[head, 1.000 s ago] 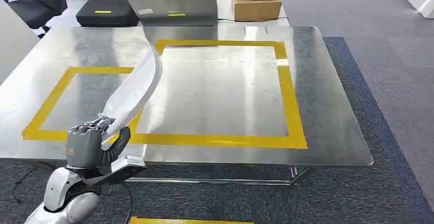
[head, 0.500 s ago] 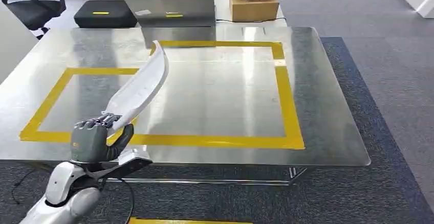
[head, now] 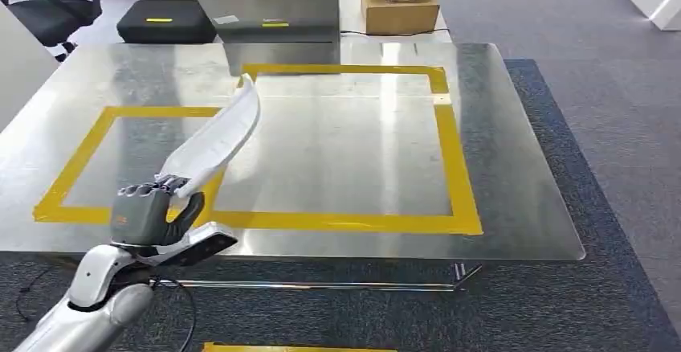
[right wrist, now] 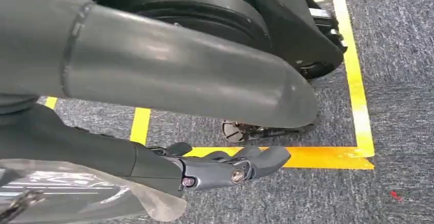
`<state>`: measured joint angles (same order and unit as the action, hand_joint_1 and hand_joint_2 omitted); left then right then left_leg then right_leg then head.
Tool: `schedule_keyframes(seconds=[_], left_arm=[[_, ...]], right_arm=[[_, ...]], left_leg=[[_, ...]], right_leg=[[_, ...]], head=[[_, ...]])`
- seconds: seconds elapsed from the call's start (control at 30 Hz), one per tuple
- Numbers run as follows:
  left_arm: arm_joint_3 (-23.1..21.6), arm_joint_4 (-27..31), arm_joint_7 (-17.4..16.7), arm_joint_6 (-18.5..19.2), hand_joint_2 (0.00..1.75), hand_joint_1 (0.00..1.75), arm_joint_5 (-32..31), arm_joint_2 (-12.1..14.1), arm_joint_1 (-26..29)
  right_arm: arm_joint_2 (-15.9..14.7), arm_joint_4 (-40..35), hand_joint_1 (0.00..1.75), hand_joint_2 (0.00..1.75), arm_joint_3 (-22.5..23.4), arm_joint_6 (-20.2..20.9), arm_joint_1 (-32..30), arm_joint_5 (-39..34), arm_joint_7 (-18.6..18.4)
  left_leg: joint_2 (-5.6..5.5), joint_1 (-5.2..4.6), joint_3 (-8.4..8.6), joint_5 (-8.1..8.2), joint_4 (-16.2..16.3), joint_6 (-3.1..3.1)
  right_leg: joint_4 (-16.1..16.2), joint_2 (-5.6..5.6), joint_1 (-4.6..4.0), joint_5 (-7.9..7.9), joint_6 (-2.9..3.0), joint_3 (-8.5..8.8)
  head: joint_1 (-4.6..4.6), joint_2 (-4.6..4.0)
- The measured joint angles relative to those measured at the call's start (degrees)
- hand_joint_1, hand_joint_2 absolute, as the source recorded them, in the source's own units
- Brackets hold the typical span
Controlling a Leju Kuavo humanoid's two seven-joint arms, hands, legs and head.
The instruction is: Take the parts from the cabinet and place them on the table.
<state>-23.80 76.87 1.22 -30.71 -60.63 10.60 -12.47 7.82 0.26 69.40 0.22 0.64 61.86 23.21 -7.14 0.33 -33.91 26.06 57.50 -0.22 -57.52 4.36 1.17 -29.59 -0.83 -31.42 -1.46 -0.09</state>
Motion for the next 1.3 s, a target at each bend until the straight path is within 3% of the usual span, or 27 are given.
schedule_keyframes(seconds=[0.23,0.33,0.47,0.57,0.67,1.0,1.3], left_arm=[[0.0,-1.2,-1.0,0.7,1.75,1.75,-0.6,0.1,-0.7],[0.3,-5.9,-6.3,3.3,1.75,1.75,-5.1,0.3,-2.6],[2.0,-12.4,-11.4,3.5,1.75,1.75,-11.3,1.6,-3.9],[2.6,-14.4,-19.2,5.9,1.75,1.75,-20.9,2.9,-4.1],[4.0,-15.1,-22.6,7.5,1.75,1.75,-25.9,3.9,-4.0],[6.5,-15.5,-24.0,10.5,1.75,1.75,-27.5,5.1,-3.4],[7.3,-15.7,-24.0,10.7,1.75,1.75,-27.1,5.3,-3.4]], right_arm=[[0.0,0.0,0.0,0.0,0.0,0.0,0.1,0.0,0.0],[-0.1,0.0,0.0,0.0,-0.6,0.0,0.4,0.5,-0.7],[-0.1,0.0,0.0,0.0,-1.2,-0.1,0.5,0.1,-1.4],[0.0,0.0,0.0,0.0,-1.5,-0.2,0.7,-0.5,-1.6],[0.0,0.0,0.0,0.0,-1.8,-0.3,0.7,-0.8,-1.9],[0.0,0.0,0.0,0.0,-2.5,-0.5,0.9,-1.5,-2.0],[0.0,0.0,0.0,0.0,-2.5,-0.6,0.9,-1.5,-2.0]], left_leg=[[0.0,0.0,0.01,0.0,0.0,0.0],[0.02,0.01,0.02,0.0,0.0,0.0],[0.15,0.04,0.05,-0.01,0.0,0.0],[0.16,0.04,0.04,-0.01,0.0,0.0],[0.17,0.03,0.01,0.0,0.0,0.0],[0.17,0.01,0.0,0.0,0.0,0.0],[0.17,0.01,0.0,0.0,0.0,0.0]], right_leg=[[0.0,-0.01,-0.01,0.0,0.0,0.0],[0.0,0.02,-0.02,0.01,0.0,0.04],[0.0,0.17,-0.03,0.05,-0.06,0.0],[0.0,0.2,-0.04,0.05,-0.06,0.01],[0.0,0.19,-0.03,0.04,-0.07,0.0],[0.0,0.19,-0.02,0.04,-0.07,0.01],[0.0,0.19,-0.02,0.05,-0.08,0.01]], head=[[0.02,0.0],[0.0,0.0],[0.0,0.0],[0.02,0.0],[-0.02,0.0],[0.0,0.0],[0.0,0.0]])
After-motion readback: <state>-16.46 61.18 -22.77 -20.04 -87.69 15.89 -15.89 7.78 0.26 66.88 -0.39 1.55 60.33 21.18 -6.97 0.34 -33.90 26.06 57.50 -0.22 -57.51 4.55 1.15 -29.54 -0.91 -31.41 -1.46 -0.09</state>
